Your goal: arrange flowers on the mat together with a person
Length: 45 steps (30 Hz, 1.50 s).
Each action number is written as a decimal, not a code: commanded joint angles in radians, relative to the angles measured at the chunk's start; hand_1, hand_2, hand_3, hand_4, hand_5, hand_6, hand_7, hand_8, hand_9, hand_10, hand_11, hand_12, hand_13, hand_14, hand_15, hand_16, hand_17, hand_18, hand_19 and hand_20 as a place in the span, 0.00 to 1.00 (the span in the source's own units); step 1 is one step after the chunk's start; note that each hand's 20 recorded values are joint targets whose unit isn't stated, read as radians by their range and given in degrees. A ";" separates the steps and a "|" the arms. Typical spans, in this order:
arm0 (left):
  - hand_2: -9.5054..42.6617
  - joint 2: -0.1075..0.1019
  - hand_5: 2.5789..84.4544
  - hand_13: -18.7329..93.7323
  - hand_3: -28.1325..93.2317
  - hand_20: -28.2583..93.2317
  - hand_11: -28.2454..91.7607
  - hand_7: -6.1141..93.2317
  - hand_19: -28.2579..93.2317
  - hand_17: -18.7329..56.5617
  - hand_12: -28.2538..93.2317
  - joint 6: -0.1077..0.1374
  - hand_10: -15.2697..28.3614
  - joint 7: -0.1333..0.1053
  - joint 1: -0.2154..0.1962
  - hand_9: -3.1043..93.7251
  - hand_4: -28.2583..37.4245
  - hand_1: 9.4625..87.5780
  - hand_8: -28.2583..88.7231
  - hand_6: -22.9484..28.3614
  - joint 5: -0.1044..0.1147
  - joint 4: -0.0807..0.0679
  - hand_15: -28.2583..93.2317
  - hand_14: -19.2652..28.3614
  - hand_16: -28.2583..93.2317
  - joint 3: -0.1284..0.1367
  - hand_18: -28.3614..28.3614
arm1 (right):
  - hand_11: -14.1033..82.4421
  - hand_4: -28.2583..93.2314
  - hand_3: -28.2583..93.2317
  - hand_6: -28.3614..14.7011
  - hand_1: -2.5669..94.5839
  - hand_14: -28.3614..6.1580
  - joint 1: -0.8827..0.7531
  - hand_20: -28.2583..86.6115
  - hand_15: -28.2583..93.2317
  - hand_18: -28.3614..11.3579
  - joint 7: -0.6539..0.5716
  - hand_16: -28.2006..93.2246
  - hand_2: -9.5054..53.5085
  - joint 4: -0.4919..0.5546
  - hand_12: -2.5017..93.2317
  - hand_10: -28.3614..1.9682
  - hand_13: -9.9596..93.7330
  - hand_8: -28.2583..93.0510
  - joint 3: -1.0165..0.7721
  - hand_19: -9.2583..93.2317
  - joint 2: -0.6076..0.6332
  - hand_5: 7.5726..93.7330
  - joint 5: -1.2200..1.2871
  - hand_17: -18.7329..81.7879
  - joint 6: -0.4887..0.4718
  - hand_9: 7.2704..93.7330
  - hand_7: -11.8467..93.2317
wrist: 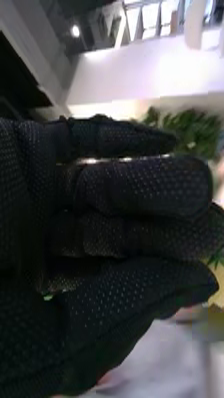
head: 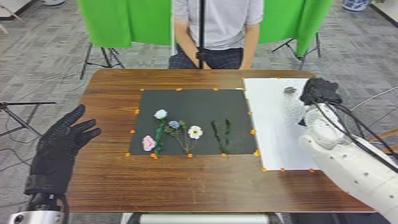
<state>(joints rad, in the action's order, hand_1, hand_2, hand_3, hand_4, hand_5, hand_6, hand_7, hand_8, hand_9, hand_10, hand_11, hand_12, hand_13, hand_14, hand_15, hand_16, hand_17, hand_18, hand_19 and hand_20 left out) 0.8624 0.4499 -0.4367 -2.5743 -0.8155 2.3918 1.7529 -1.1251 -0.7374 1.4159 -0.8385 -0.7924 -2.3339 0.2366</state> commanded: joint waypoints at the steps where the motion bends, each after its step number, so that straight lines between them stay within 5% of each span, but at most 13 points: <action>1: 0.26 0.003 0.35 0.37 0.89 0.34 0.44 0.23 0.63 0.12 0.32 0.006 0.76 0.012 -0.013 0.38 0.00 0.13 0.14 0.54 0.003 0.005 0.64 0.94 0.16 0.007 0.89 | 0.30 0.00 0.72 0.76 0.66 0.75 0.012 0.35 0.64 0.35 0.067 0.47 0.00 0.190 0.41 0.80 0.85 0.23 -0.007 0.82 0.001 0.91 -0.013 0.44 0.048 0.99 0.27; 10: 0.26 0.019 0.35 0.37 0.89 0.34 0.44 0.23 0.63 0.12 0.32 -0.011 0.77 0.027 -0.005 0.38 0.00 0.13 0.14 0.54 -0.014 0.005 0.64 0.95 0.15 0.007 0.89 | 0.30 0.00 0.74 0.75 0.64 0.74 -0.026 0.35 0.64 0.34 0.187 0.47 0.00 0.351 0.40 0.79 0.84 0.24 0.059 0.83 -0.102 0.91 0.031 0.44 0.007 0.99 0.27; 29: 0.26 0.024 0.36 0.38 0.89 0.33 0.44 0.23 0.63 0.12 0.32 -0.044 0.78 0.080 0.021 0.39 0.00 0.13 0.14 0.54 -0.029 -0.003 0.65 0.97 0.16 0.016 0.90 | 0.36 0.00 0.76 0.76 0.61 0.70 -0.021 0.34 0.67 0.32 0.193 0.45 0.00 0.292 0.38 0.74 0.82 0.23 0.181 0.82 -0.191 0.87 0.016 0.41 -0.191 0.95 0.27; 35: 0.26 0.011 0.36 0.38 0.89 0.33 0.44 0.23 0.63 0.12 0.32 -0.030 0.77 0.065 0.017 0.40 0.00 0.13 0.14 0.54 -0.017 -0.003 0.65 0.97 0.16 0.015 0.90 | 0.37 0.00 0.77 0.76 0.58 0.67 -0.018 0.34 0.68 0.30 0.166 0.44 0.00 0.290 0.38 0.72 0.80 0.21 0.184 0.82 -0.196 0.83 0.000 0.40 -0.265 0.93 0.27; 45: 0.26 0.005 0.36 0.38 0.89 0.33 0.44 0.23 0.64 0.12 0.32 -0.017 0.77 0.056 0.008 0.40 0.00 0.14 0.14 0.55 -0.010 -0.001 0.65 0.97 0.16 0.013 0.90 | 0.49 0.00 0.82 0.74 0.47 0.58 -0.024 0.35 0.71 0.27 0.185 0.37 0.00 0.322 0.24 0.59 0.77 0.17 0.164 0.82 -0.199 0.73 -0.049 0.38 -0.322 0.84 0.25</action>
<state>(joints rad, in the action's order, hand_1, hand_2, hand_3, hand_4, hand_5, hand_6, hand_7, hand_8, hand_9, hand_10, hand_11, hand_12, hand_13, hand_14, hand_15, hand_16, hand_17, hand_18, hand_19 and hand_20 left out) 0.8722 0.4218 -0.3769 -2.5508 -0.8331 2.3930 1.7674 -1.1470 -0.5544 1.7074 -0.6587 -0.9854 -2.3291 -0.0507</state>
